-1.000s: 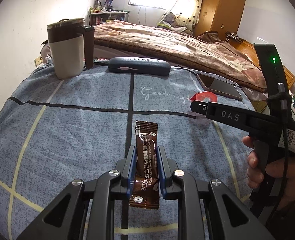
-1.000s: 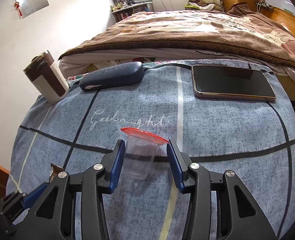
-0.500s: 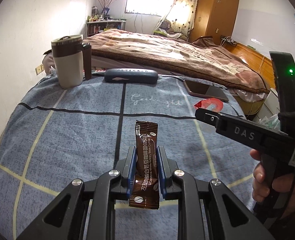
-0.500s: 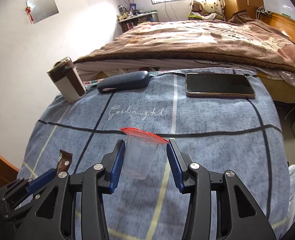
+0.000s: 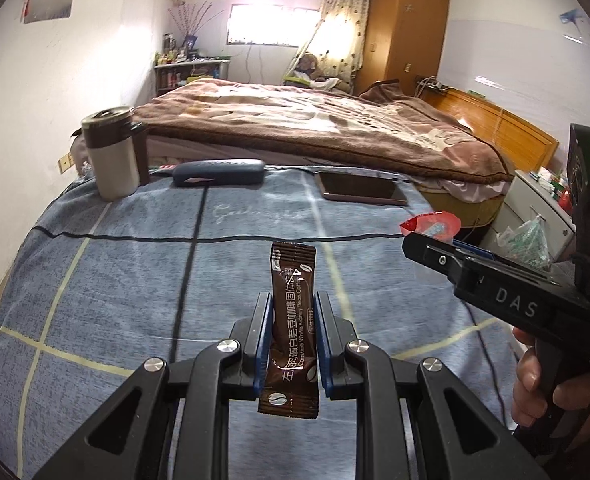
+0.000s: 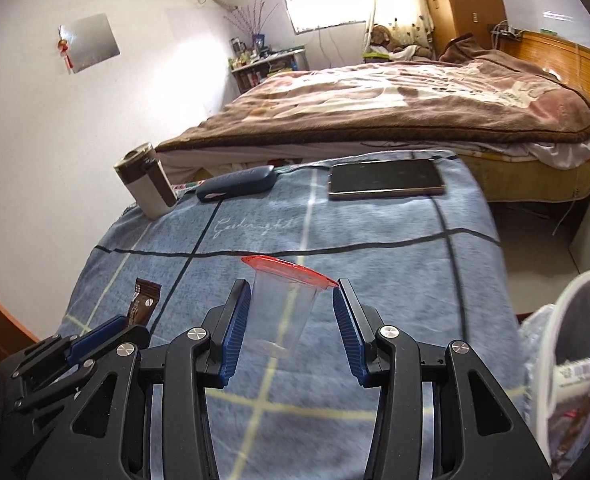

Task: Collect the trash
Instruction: 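Carry the wrapper and clear cup with both tools over the white bin, then open both tools to drop the wrapper and clear cup into the bin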

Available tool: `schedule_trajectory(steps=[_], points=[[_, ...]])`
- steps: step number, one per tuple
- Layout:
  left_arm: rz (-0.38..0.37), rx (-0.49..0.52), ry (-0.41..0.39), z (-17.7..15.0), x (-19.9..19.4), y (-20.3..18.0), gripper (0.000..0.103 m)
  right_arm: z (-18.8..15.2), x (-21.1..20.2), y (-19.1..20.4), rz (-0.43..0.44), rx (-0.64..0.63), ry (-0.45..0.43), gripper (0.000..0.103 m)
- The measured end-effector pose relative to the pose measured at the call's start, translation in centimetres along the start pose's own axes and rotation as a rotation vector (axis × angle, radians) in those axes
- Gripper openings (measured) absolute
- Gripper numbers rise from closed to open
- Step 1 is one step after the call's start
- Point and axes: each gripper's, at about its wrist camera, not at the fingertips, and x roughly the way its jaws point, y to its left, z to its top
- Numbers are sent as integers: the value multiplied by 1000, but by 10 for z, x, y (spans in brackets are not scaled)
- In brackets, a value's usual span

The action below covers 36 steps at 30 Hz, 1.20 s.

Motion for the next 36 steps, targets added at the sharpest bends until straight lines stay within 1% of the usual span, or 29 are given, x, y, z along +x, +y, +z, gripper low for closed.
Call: schedule_trajectory(steps=[8, 19, 26, 30, 36], points=[[-67, 42, -21, -4, -7, -45, 21, -11, -40, -36, -49, 28, -50, 45], [-192, 110, -8, -9, -1, -111, 22, -28, -87, -100, -167, 119, -105, 45], [-244, 171, 9, -13, 7, -161, 22, -40, -103, -136, -268, 143, -110, 45], [-286, 201, 34, -17, 16, -191, 22, -47, -113, -161, -317, 167, -101, 45], [-347, 241, 68, -24, 28, -235, 22, -55, -117, -189, -380, 197, -72, 45]])
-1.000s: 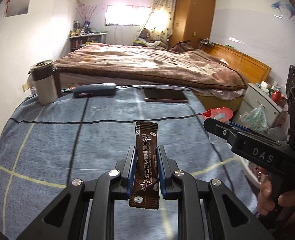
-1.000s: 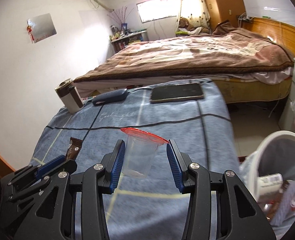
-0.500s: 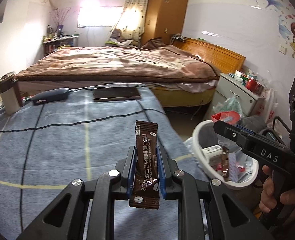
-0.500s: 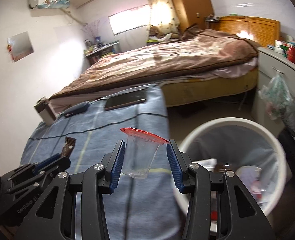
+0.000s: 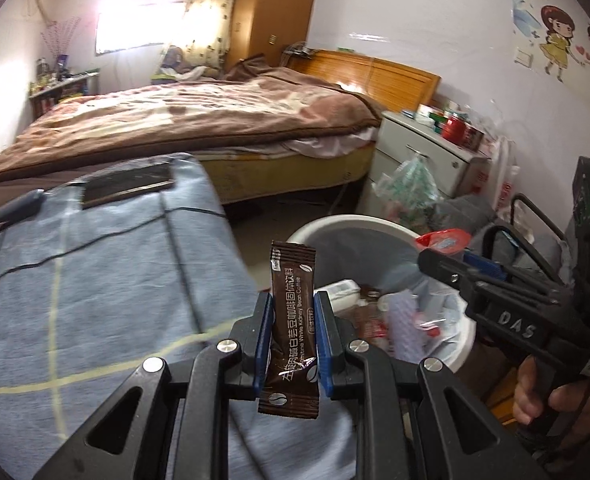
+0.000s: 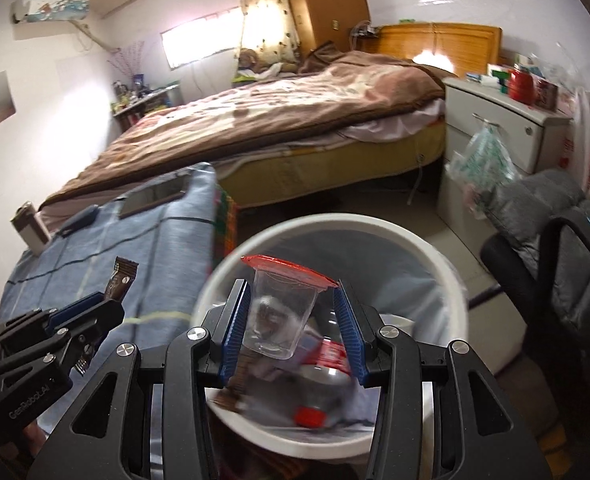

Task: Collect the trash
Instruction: 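Open both tools to drop the wrapper and clear cup into the bin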

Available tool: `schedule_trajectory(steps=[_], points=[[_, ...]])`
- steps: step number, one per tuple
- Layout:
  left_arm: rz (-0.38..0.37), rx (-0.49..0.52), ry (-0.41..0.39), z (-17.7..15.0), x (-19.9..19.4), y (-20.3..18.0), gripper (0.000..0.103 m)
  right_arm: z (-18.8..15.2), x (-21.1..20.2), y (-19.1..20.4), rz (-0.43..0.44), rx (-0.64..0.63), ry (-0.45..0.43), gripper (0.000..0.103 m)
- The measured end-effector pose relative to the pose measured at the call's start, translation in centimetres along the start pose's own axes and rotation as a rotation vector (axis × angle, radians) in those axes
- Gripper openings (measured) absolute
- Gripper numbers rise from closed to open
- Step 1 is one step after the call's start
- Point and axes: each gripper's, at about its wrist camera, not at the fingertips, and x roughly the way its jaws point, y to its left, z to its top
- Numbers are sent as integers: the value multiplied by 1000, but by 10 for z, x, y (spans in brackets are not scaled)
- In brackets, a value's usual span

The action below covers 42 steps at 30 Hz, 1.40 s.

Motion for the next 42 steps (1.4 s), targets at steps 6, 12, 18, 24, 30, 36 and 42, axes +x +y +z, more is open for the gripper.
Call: schedule_trajectory(steps=[6, 12, 18, 24, 30, 36, 42], points=[[-30, 39, 32, 1, 19, -29, 22, -2, 7, -20, -59, -1, 28, 46], [-12, 48, 53, 2, 31, -36, 22, -5, 16, -33, -72, 11, 57, 46], [-3, 43, 53, 1, 33, -39, 45, -8, 18, -38, -78, 22, 76, 47], [15, 46, 36, 0, 29, -39, 55, -11, 15, -37, -71, 28, 74, 56], [42, 42, 13, -5, 18, -34, 64, -13, 7, -34, -78, 27, 52, 56], [84, 42, -39, -13, 0, -31, 64, -23, -9, -27, -76, 24, 13, 56], [124, 34, -75, -25, -16, -29, 64, -34, -33, -21, -83, 47, -57, 56]])
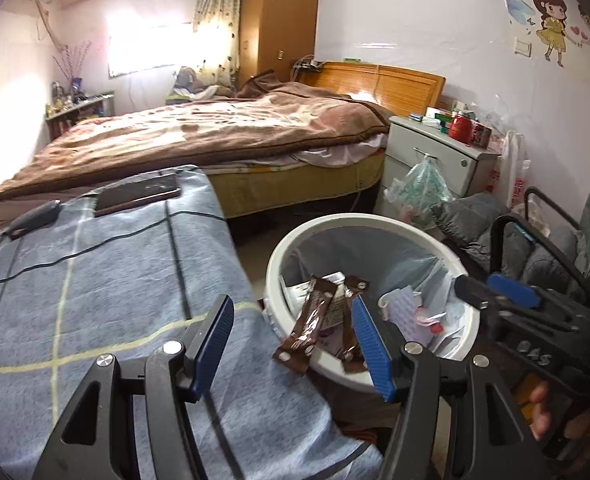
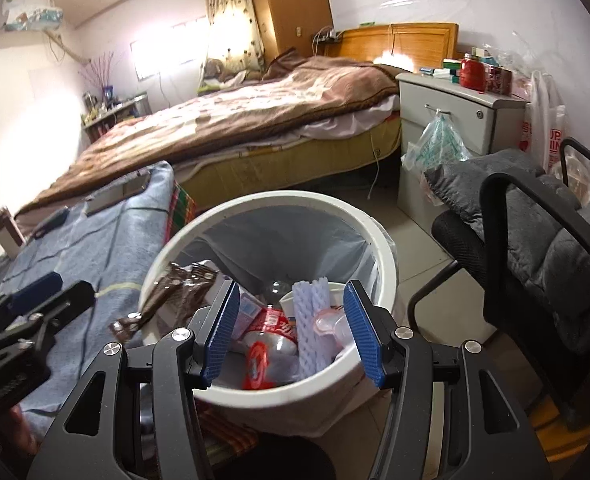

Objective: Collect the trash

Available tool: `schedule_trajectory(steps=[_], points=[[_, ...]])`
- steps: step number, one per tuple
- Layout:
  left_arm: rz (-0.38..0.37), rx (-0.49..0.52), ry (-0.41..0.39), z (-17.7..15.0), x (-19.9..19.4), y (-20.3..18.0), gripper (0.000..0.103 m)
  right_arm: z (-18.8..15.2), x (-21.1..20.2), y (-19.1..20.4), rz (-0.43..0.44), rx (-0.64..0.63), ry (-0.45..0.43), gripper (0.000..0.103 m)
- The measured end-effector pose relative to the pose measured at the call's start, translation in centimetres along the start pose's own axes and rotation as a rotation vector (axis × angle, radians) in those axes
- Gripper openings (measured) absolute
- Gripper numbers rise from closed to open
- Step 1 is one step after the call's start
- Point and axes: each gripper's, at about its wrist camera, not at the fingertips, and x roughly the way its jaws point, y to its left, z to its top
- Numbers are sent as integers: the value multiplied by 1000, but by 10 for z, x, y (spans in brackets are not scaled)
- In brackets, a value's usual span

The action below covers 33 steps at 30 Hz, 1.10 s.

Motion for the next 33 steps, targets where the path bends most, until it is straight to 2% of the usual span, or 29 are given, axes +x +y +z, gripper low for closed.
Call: schedule_trajectory(steps=[7, 11, 17, 21, 33], points=[[27, 14, -46, -17, -22, 1, 64, -17, -21, 13, -30, -30, -72, 56], [16, 27, -62, -25, -30, -2, 64, -28, -31, 18, -50, -43, -97, 56], [13, 33, -90, -37, -41, -6, 64, -39, -37, 18, -63, -31, -104, 56], [47, 38, -104, -41, -46, -8, 64, -43, -38, 23, -77, -40, -113, 56], [72, 10, -101, -46, -47, 0, 64, -50, -42, 32, -75, -46, -121, 56]])
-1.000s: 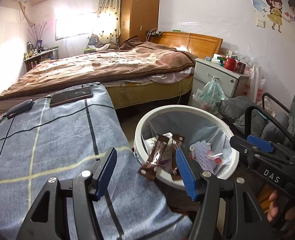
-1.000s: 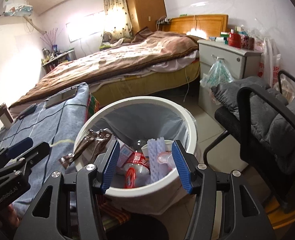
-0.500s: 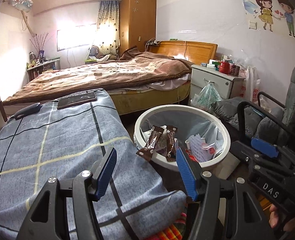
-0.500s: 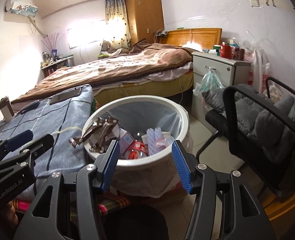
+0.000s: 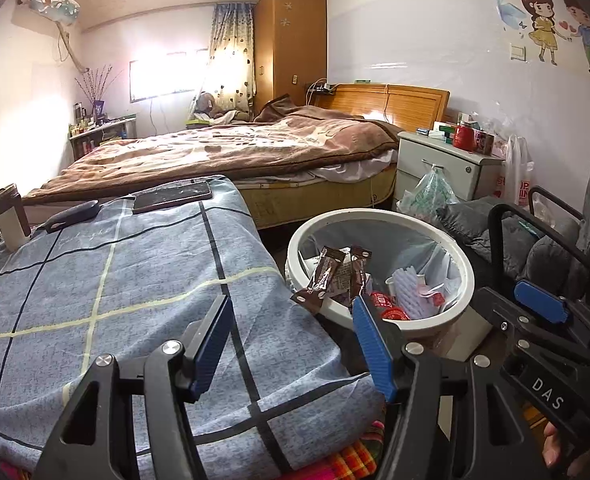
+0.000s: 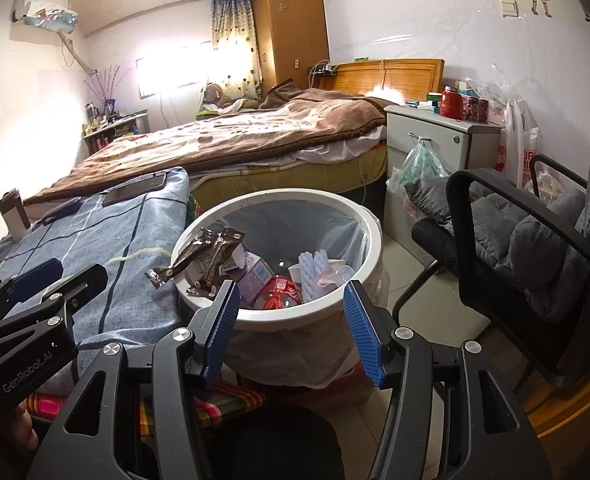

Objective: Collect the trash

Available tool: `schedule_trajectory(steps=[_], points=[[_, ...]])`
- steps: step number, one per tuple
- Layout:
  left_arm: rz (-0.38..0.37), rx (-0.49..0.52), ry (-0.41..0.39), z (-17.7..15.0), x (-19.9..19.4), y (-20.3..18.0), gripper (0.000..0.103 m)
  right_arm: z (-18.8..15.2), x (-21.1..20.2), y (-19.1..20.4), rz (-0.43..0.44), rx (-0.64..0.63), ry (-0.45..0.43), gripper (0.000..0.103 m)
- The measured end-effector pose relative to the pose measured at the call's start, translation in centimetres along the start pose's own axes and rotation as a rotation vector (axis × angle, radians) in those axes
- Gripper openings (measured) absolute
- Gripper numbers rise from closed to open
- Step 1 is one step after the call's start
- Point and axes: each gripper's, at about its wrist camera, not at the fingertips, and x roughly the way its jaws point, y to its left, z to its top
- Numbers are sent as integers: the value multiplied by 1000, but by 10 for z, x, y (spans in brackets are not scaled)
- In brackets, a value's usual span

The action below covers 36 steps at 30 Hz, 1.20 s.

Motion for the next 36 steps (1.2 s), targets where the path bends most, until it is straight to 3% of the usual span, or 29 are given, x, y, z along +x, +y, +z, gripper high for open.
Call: schedule_trajectory(steps=[36], points=[[20, -9, -6, -1, -7, 5, 65, -1, -4, 9, -1, -4, -1, 56]])
